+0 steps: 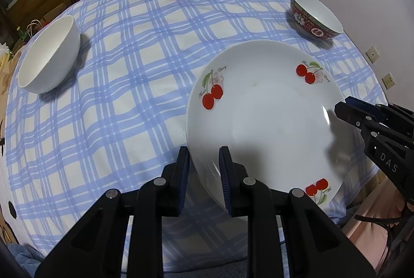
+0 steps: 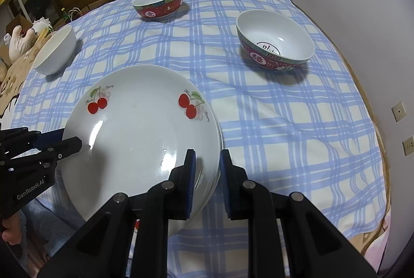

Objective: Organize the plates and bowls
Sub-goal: 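Lower the held plate onto the cherry plate stack with both grippers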

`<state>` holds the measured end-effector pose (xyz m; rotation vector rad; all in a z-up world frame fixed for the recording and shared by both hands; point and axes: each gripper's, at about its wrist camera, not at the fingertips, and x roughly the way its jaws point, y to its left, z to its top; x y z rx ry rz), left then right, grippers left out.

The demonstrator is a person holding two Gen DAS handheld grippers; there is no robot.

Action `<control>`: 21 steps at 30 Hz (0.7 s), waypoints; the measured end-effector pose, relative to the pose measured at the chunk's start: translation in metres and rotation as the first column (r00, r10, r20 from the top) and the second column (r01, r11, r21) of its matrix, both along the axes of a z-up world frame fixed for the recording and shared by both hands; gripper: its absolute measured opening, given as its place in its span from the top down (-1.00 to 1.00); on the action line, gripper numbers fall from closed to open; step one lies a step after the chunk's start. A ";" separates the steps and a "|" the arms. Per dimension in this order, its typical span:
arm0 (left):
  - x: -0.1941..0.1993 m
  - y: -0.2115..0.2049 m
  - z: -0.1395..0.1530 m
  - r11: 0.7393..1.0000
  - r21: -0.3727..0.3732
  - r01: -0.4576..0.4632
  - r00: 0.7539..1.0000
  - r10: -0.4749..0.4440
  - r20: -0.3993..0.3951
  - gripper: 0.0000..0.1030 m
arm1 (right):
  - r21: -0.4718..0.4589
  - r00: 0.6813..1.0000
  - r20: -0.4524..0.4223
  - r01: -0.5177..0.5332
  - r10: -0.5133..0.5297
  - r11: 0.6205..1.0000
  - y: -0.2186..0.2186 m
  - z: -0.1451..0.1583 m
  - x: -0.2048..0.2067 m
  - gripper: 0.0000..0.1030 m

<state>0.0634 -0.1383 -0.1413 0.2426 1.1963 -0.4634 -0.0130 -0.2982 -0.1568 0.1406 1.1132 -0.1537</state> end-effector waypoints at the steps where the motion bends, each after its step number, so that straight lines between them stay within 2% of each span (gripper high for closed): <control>1: -0.001 0.000 0.001 1.000 0.000 0.000 1.000 0.000 0.006 0.57 | 0.001 1.000 0.000 0.000 0.000 1.000 0.000 0.000 0.000 0.59; 21: 0.001 0.007 0.002 0.999 0.021 -0.045 0.999 0.045 0.024 0.55 | -0.010 1.000 -0.009 -0.007 0.007 1.000 0.004 -0.002 -0.002 0.50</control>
